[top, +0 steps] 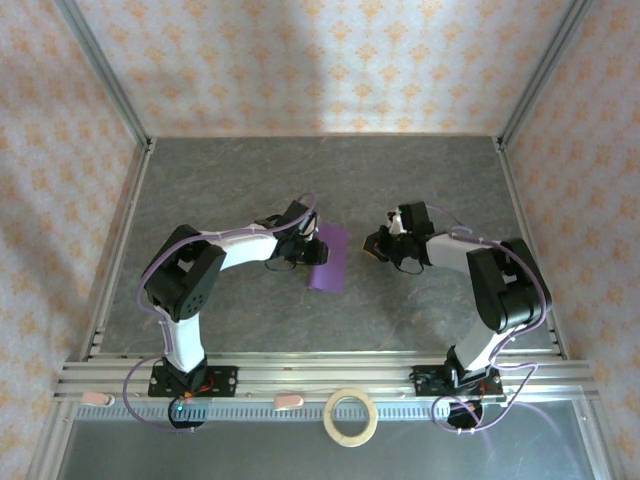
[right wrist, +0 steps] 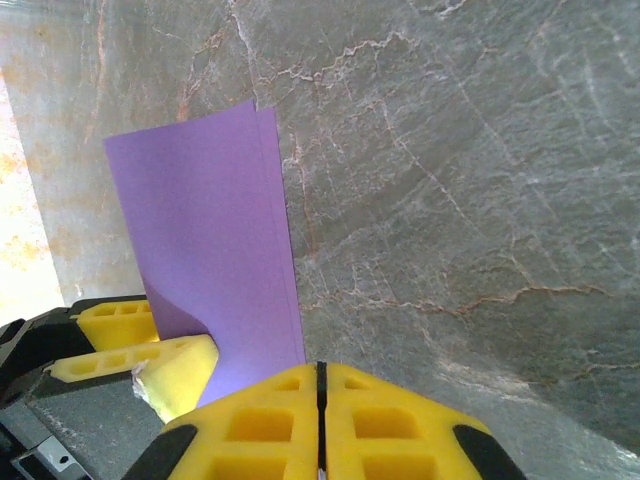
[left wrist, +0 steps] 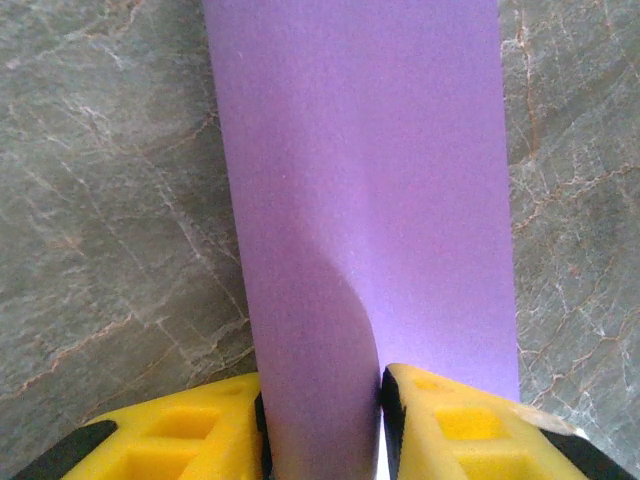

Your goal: Fold a paper plane with a square sheet of paper (pick it up from the middle)

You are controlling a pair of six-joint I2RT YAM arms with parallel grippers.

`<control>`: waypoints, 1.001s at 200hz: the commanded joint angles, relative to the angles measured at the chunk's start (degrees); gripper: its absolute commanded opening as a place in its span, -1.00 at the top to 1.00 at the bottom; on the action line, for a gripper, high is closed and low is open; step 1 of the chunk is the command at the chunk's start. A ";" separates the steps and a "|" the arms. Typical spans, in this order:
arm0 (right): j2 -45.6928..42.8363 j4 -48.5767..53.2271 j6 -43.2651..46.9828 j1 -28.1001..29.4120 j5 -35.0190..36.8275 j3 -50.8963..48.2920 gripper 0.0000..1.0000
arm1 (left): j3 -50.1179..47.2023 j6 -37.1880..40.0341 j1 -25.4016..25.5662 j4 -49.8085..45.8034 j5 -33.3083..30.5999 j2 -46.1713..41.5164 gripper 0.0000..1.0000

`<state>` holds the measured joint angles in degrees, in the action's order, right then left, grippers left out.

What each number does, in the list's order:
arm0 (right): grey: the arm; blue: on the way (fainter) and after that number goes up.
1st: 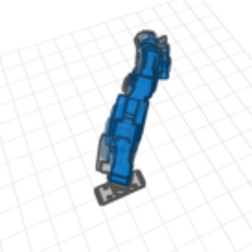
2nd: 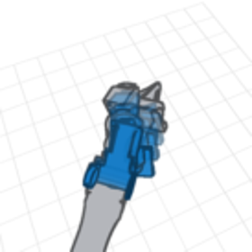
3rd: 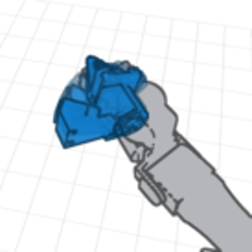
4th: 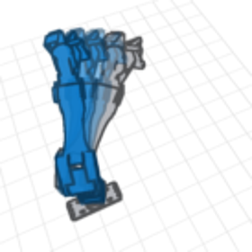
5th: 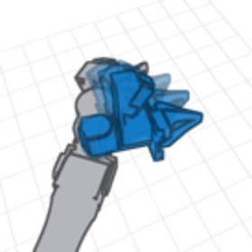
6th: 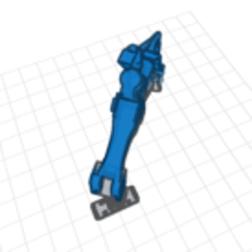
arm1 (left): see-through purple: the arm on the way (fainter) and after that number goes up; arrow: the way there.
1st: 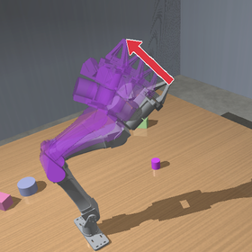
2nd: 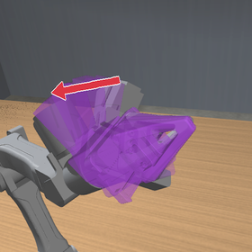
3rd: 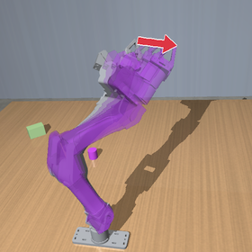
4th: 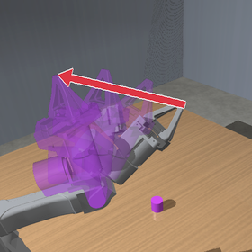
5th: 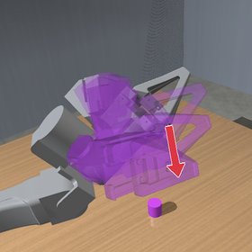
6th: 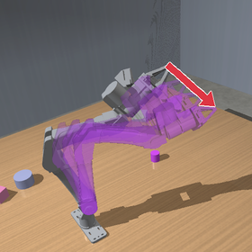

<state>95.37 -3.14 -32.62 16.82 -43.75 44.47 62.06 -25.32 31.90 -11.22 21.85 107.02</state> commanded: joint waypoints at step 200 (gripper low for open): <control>12.07 6.76 3.91 9.67 3.96 7.60 0.92 | -0.79 -3.51 -0.79 -0.33 -2.68 -2.35 -0.08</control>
<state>106.39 -3.44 -33.45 26.22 -43.92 51.77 63.46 -25.52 32.05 -13.02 22.13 107.31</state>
